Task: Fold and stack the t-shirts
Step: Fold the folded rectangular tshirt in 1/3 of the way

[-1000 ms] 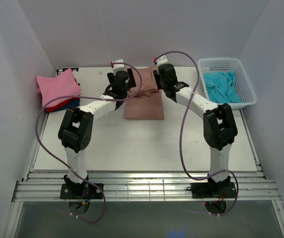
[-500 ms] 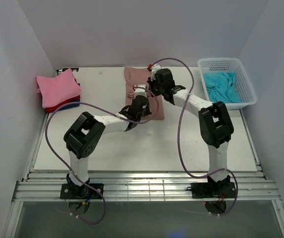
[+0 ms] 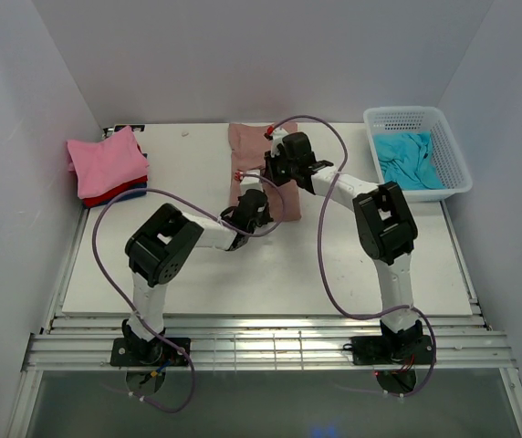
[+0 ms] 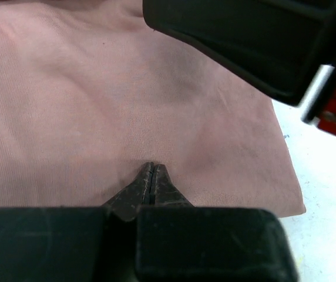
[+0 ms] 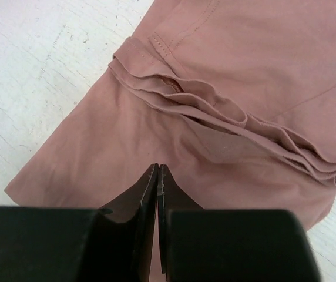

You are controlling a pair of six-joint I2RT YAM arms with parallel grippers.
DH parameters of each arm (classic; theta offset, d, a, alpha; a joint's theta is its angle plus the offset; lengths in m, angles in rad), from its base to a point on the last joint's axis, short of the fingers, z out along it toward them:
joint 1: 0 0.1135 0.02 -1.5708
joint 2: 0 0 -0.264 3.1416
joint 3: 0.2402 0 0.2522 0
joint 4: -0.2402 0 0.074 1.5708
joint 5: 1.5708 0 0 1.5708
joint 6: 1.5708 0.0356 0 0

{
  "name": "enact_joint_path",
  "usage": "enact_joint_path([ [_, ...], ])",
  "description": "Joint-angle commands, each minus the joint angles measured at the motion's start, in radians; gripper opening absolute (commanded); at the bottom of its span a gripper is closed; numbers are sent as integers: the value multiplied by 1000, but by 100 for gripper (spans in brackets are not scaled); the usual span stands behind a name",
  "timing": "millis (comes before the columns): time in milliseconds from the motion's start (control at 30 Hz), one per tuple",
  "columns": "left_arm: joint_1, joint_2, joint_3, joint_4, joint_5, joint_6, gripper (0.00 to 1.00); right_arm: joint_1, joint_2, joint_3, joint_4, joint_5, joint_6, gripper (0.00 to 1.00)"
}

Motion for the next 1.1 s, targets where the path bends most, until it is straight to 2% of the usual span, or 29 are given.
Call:
enact_joint_path([
  [0,-14,-42,-70,-47,-4,-25,0,-12,35,50,34,-43,30,8],
  [300,-79,-158,-263,-27,-50,-113,0,-22,92,61,39,-41,48,8],
  [500,-174,-218,-393,-22,-84,-215,0,-23,89,49,52,-48,57,8],
  [767,-303,-226,-453,-24,-107,-294,0,-23,49,5,85,-35,67,8],
  [833,-326,-264,-453,-25,-142,-276,0,-23,23,-18,91,-29,62,8],
  [1000,-333,-440,-369,-76,-246,-105,0,-22,-194,-116,85,55,22,9],
  [1067,-333,-535,-334,-91,-336,-3,0,-22,-298,-160,56,95,-5,17],
])
